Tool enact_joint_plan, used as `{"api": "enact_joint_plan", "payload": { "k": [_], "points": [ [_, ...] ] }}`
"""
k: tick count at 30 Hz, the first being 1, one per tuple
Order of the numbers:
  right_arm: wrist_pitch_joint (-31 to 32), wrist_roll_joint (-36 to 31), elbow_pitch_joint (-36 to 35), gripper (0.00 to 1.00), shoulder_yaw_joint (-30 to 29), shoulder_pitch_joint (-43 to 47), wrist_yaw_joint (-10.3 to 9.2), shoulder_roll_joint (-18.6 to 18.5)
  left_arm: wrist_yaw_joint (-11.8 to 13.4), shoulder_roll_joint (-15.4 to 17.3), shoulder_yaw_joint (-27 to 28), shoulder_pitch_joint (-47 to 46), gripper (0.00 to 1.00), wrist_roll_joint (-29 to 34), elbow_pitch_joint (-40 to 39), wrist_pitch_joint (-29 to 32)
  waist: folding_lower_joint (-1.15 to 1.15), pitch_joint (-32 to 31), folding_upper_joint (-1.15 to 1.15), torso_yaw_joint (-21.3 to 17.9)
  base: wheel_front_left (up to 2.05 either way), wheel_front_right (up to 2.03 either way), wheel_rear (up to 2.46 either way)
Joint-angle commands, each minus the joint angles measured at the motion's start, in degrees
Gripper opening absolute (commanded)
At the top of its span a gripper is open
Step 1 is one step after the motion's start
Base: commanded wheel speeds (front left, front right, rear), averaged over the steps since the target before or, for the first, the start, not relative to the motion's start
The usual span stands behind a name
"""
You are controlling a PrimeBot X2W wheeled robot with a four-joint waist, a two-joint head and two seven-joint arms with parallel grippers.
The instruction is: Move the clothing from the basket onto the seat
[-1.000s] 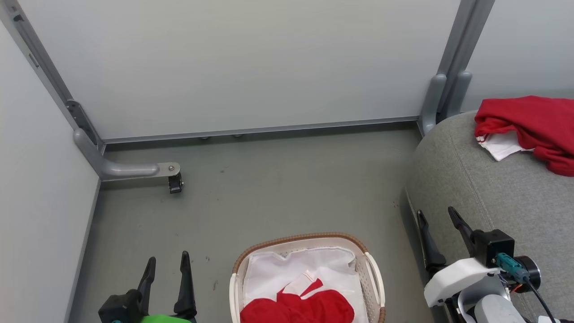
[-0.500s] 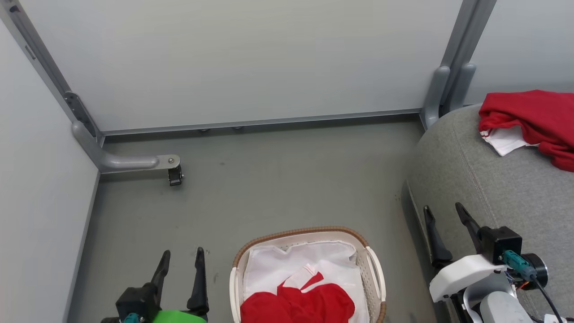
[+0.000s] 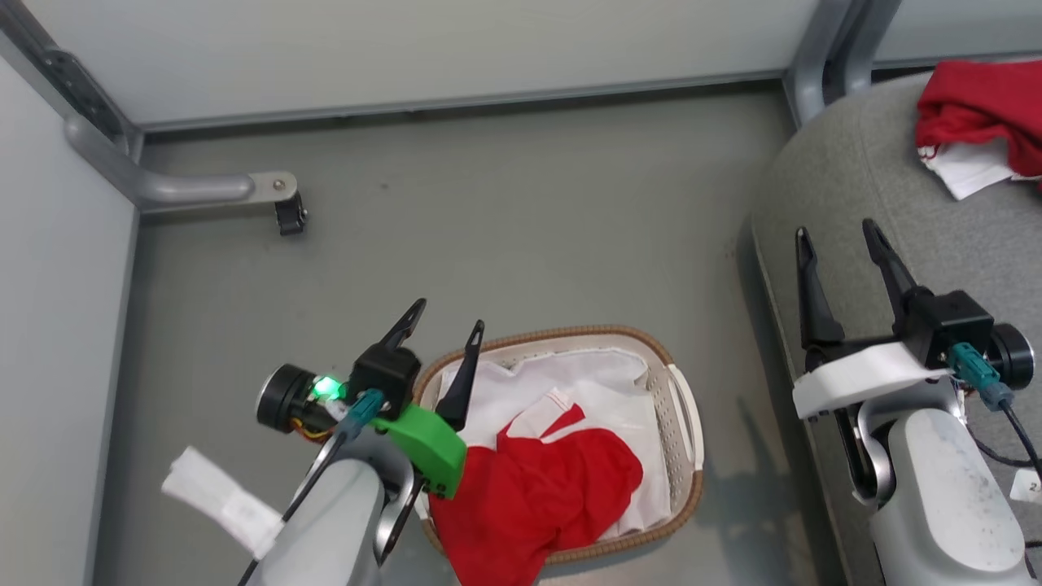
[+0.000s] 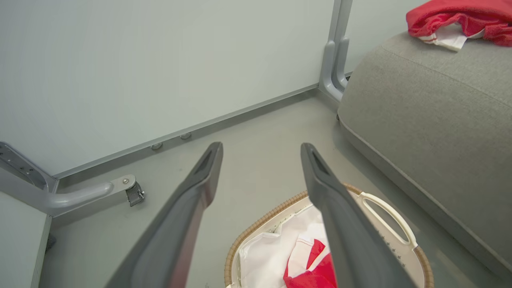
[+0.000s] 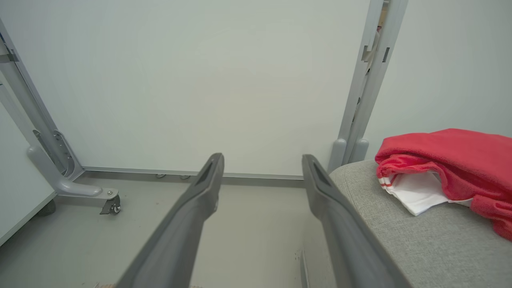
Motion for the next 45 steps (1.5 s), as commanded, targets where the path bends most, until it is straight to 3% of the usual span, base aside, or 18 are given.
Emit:
{"api": "enact_joint_plan", "payload": {
  "k": [1,11,18,33,45],
  "points": [
    [-0.1,-0.5,-0.6,1.00,0.3,-1.9,-0.08,-0.2,-0.3,0.2,-1.9,-3.5,1.00,0.5,2.6,1.3,0.00,10.9,0.00,-2.5,0.00,0.00,0.00],
    [-0.1,-0.2,-3.6,1.00,1.3,-9.3,-0.08,-0.2,-0.6,-0.2,-16.6,-19.9,1.00,-2.2,21.5,8.6,0.00,26.7,0.00,-8.7,0.00,0.00,0.00],
    [-0.1,1.4,-6.8,1.00,1.5,-12.7,-0.08,-0.1,-0.6,0.2,-24.6,-25.4,1.00,-5.4,30.1,9.4,0.00,34.2,0.00,-12.5,0.00,0.00,0.00],
    [-0.1,4.6,-13.7,1.00,6.0,-15.1,-0.08,-0.1,-0.6,4.3,-31.6,-33.6,1.00,-9.8,37.8,7.5,0.00,42.8,0.00,-17.6,0.00,0.00,0.00],
    [-0.1,6.6,-14.3,1.00,9.1,-14.2,-0.08,-0.2,-0.6,6.7,-35.6,-36.1,1.00,-13.7,40.9,12.7,0.00,44.2,0.00,-19.8,0.00,0.00,0.00]
  ]
}}
